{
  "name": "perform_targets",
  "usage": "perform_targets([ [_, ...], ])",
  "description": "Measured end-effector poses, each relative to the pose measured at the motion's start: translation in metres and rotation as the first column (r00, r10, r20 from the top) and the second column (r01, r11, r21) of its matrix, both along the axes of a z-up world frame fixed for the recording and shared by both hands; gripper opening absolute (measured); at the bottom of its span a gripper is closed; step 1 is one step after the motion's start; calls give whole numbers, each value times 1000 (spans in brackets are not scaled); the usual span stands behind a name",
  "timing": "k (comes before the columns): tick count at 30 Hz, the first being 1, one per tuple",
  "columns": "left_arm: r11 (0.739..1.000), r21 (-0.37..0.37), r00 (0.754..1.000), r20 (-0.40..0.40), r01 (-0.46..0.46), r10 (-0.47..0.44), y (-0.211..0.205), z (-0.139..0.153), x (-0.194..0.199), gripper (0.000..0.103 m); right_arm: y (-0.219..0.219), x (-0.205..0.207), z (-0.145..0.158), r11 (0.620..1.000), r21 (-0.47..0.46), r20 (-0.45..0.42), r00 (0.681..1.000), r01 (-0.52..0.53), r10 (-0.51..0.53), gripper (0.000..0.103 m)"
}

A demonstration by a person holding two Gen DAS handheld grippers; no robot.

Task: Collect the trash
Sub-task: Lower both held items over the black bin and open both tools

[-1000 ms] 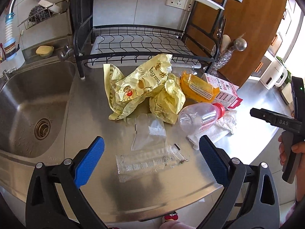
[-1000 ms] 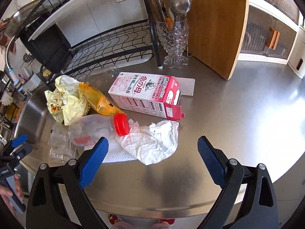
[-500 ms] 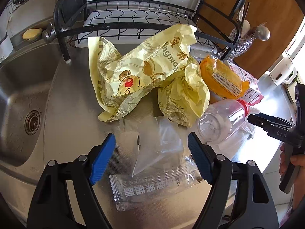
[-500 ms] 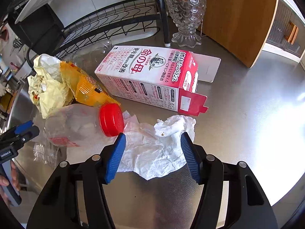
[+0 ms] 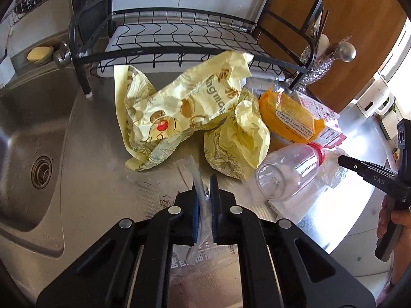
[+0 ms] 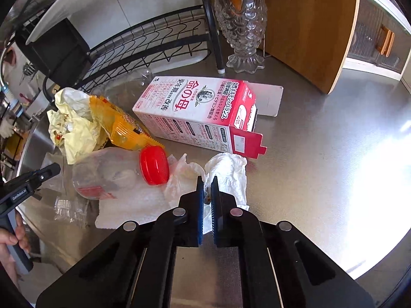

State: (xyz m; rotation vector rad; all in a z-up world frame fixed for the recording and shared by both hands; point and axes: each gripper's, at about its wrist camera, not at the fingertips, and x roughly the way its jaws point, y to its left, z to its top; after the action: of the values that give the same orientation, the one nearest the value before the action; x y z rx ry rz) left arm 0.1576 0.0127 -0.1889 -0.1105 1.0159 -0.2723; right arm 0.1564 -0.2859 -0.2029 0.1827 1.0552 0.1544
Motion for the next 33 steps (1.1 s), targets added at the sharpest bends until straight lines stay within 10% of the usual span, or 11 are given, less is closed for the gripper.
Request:
perform_targets([
  [20, 999, 34, 984, 177, 22, -27, 4, 95, -105, 5, 27, -100, 107, 995, 32, 178, 981, -90, 83, 6],
  [33, 999, -10, 997, 71, 43, -42, 15, 54, -200, 5, 68, -177, 65, 975, 45, 36, 976, -217, 215, 6],
])
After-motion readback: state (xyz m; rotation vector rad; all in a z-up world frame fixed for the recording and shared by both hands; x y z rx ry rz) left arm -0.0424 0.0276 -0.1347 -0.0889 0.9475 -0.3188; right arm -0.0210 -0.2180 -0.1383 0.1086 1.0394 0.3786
